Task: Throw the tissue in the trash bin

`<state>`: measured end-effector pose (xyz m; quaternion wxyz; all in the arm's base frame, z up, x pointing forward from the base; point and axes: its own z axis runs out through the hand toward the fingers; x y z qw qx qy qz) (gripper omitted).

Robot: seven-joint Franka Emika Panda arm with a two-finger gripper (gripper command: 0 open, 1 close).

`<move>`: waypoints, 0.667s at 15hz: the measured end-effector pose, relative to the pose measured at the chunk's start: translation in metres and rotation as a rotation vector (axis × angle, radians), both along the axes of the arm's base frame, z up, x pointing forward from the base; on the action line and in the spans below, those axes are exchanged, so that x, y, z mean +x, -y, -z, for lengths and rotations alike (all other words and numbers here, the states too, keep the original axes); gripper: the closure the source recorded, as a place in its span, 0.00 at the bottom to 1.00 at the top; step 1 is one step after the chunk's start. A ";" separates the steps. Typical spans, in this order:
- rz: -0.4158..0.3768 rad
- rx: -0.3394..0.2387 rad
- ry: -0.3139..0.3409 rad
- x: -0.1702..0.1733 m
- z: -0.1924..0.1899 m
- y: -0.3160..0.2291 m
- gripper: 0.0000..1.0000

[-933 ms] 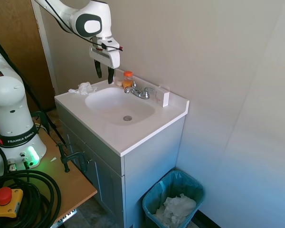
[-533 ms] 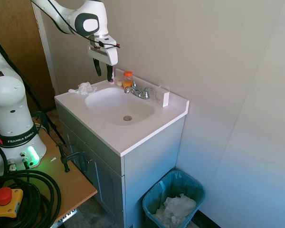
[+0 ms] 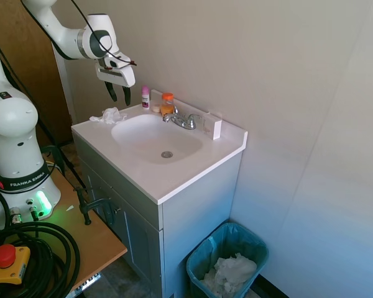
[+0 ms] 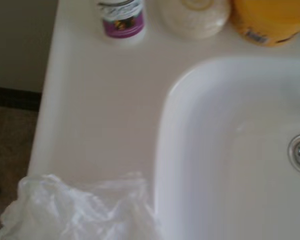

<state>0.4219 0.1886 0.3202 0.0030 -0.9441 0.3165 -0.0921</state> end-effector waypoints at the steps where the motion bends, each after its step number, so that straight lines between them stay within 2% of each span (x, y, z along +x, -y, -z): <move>1: -0.018 -0.007 -0.007 -0.004 0.008 -0.011 0.00; 6: -0.068 -0.060 -0.039 -0.012 0.045 -0.044 0.00; 7: -0.071 -0.066 -0.050 -0.009 0.053 -0.046 1.00; 10: -0.060 -0.070 -0.087 0.004 0.073 -0.044 1.00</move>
